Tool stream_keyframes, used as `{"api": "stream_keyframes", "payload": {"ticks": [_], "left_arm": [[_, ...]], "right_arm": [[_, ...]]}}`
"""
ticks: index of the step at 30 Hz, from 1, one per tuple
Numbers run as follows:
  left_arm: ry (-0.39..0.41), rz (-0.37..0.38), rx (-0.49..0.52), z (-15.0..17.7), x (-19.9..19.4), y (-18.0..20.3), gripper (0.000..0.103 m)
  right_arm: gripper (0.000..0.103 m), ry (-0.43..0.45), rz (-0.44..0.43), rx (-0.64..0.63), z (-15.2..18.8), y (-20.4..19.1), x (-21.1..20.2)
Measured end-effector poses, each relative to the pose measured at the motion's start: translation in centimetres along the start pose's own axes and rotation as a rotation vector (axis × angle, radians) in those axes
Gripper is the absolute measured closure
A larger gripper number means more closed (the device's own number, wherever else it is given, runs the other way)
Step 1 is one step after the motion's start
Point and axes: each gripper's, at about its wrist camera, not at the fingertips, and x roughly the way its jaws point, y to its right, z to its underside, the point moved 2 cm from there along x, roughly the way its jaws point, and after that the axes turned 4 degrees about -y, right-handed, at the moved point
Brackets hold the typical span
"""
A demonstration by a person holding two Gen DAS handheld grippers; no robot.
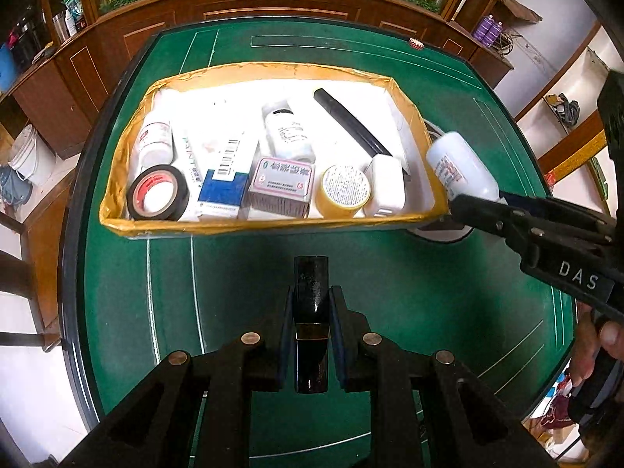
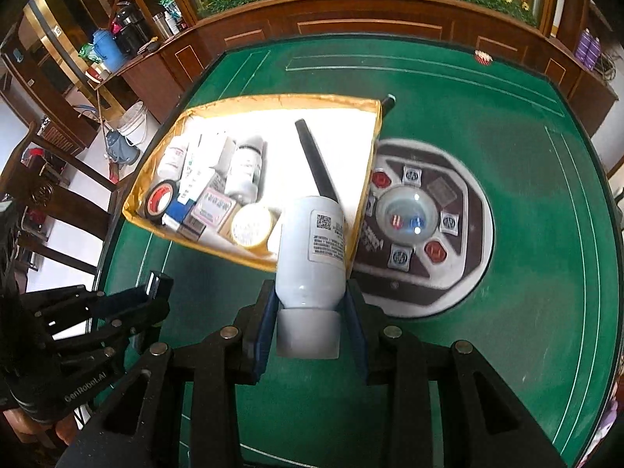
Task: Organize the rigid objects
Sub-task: 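Carry the lipstick with the left tool while the right tool carries the white bottle to the box, then lower the lipstick into the box and open the left tool while the right tool lowers the bottle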
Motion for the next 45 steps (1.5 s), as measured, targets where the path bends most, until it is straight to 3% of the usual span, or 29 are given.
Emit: {"api": "stream_keyframes", "payload": {"ticks": [8, 13, 19, 27, 39, 45], "left_arm": [[0.003, -0.003, -0.003, -1.9, 0.6, 0.8, 0.085], [0.013, 0.03, -0.035, -4.4, 0.7, 0.4, 0.086], [0.018, 0.143, -0.061, -9.0, 1.7, 0.5, 0.086], [0.014, 0.161, -0.083, -13.5, 4.8, 1.1, 0.086], [-0.013, 0.129, -0.152, -14.6, 8.7, -0.5, 0.086], [-0.025, 0.118, -0.162, -14.3, 9.7, -0.8, 0.086]], "right_arm": [[0.07, 0.01, -0.003, -0.026, -2.3, 0.6, 0.3], [0.07, 0.005, 0.008, -0.038, -3.8, 1.4, 0.8], [0.07, 0.006, 0.012, -0.026, -5.8, 3.2, 1.3], [0.07, 0.001, -0.01, -0.02, -7.0, 4.2, 2.2], [0.07, -0.009, -0.035, -0.044, -10.1, 3.9, 4.5], [0.07, -0.01, 0.001, -0.098, -12.0, 3.3, 6.1]]}}
